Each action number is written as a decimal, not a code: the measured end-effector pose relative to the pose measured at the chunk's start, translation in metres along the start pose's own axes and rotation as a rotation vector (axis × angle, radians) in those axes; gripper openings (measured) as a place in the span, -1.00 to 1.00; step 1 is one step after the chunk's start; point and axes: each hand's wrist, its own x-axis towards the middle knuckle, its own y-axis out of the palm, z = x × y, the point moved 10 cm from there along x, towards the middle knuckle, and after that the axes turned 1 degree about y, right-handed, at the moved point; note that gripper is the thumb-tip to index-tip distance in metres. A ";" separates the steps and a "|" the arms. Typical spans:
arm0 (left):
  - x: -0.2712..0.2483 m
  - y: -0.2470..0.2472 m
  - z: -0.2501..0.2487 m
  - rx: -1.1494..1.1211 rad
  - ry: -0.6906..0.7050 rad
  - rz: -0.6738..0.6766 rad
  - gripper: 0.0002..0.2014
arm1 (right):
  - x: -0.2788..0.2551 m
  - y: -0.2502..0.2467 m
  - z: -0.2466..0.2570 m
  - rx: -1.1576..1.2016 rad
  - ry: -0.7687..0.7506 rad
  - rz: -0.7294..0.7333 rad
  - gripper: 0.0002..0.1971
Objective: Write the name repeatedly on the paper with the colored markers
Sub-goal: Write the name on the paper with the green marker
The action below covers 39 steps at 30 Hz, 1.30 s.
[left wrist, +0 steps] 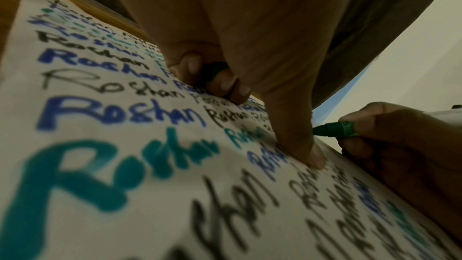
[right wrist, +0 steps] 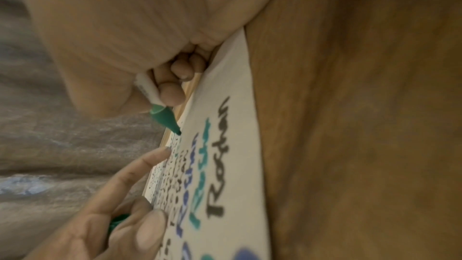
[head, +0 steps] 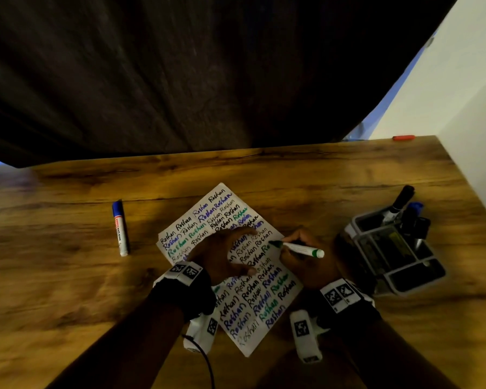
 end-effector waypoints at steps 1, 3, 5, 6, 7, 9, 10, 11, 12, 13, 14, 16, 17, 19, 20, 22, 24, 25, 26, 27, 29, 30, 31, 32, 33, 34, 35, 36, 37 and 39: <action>0.000 0.000 0.000 -0.001 -0.001 0.000 -0.20 | 0.000 0.000 0.000 -0.001 0.003 0.002 -0.77; 0.000 0.001 0.000 -0.006 0.001 0.001 -0.20 | 0.000 0.000 0.000 0.016 0.015 0.014 -0.74; -0.001 0.001 0.000 -0.012 0.002 0.006 -0.20 | 0.000 -0.001 -0.001 0.032 0.012 0.006 -0.74; -0.001 0.001 0.000 -0.012 0.001 0.009 -0.20 | 0.000 -0.002 -0.002 0.038 0.011 -0.003 -0.75; -0.001 0.001 -0.001 -0.010 0.000 0.011 -0.19 | -0.001 -0.003 -0.002 0.041 0.016 -0.006 -0.77; -0.001 0.000 -0.002 -0.004 -0.003 0.015 -0.19 | 0.000 -0.003 0.001 0.038 0.007 -0.009 -0.81; -0.002 0.000 -0.002 0.000 -0.006 0.018 -0.19 | 0.000 -0.003 0.003 0.034 -0.003 -0.010 -0.81; -0.002 0.000 -0.003 0.003 -0.006 0.019 -0.20 | 0.000 -0.003 0.005 0.030 -0.008 -0.008 -0.79; -0.002 0.000 -0.003 0.004 -0.004 0.019 -0.20 | 0.001 -0.004 0.005 0.031 -0.011 -0.005 -0.75; -0.003 0.000 -0.004 0.004 -0.002 0.019 -0.20 | 0.001 -0.004 0.005 0.038 -0.006 0.001 -0.73; -0.003 0.000 -0.004 0.002 -0.002 0.018 -0.20 | 0.001 -0.004 0.003 0.048 0.000 0.003 -0.73; -0.003 -0.001 -0.004 -0.013 -0.002 0.015 -0.21 | 0.001 -0.004 0.000 0.054 0.006 -0.005 -0.76; -0.003 -0.001 -0.004 -0.020 0.000 0.014 -0.21 | 0.000 -0.005 -0.002 0.046 0.010 -0.012 -0.78; -0.004 -0.001 -0.004 -0.019 0.004 0.010 -0.21 | 0.000 -0.005 -0.002 0.044 0.016 -0.024 -0.77; -0.004 -0.001 -0.004 -0.016 0.004 0.009 -0.21 | 0.001 -0.005 -0.002 0.055 0.024 -0.023 -0.76; -0.004 -0.002 -0.004 -0.016 0.001 0.007 -0.20 | 0.001 -0.005 -0.004 0.076 0.041 -0.018 -0.74; -0.003 -0.002 -0.005 -0.014 0.000 0.009 -0.20 | 0.000 -0.007 -0.004 0.076 0.033 -0.029 -0.75; -0.003 -0.002 -0.005 -0.011 0.000 0.010 -0.20 | -0.001 -0.008 -0.003 0.078 0.025 -0.040 -0.76; -0.003 -0.002 -0.006 -0.006 -0.001 0.011 -0.20 | -0.001 -0.009 -0.002 0.078 0.022 -0.044 -0.77; -0.003 -0.002 -0.005 -0.001 -0.001 0.012 -0.20 | -0.001 -0.009 -0.001 0.075 0.018 -0.044 -0.80; -0.003 -0.002 -0.006 0.000 -0.001 0.017 -0.20 | -0.001 -0.010 0.000 0.048 0.024 -0.033 -0.86; -0.003 -0.002 -0.006 -0.002 0.000 0.020 -0.20 | 0.000 -0.010 0.000 0.037 0.027 -0.022 -0.87; -0.003 -0.002 -0.006 0.000 0.001 0.020 -0.20 | 0.000 -0.009 0.000 0.030 0.024 -0.015 -0.85; -0.003 -0.002 -0.006 0.004 0.001 0.018 -0.20 | 0.000 -0.009 0.001 0.035 0.020 -0.015 -0.83; -0.003 -0.002 -0.005 0.007 -0.001 0.016 -0.20 | 0.000 -0.010 0.001 0.052 0.018 -0.019 -0.82; -0.003 -0.002 -0.005 0.008 -0.003 0.016 -0.20 | 0.000 -0.010 0.000 0.076 0.021 -0.023 -0.84; -0.003 -0.002 -0.005 0.009 -0.004 0.017 -0.20 | -0.001 -0.009 0.000 0.089 0.027 -0.023 -0.86; -0.003 -0.002 -0.004 0.010 -0.005 0.019 -0.20 | -0.001 -0.009 -0.001 0.092 0.041 -0.021 -0.87; -0.003 -0.001 -0.004 0.008 -0.007 0.021 -0.20 | -0.001 -0.008 -0.001 0.097 0.049 -0.023 -0.86; -0.003 -0.001 -0.003 0.004 -0.013 0.025 -0.20 | -0.001 -0.010 0.000 0.111 0.046 -0.042 -0.86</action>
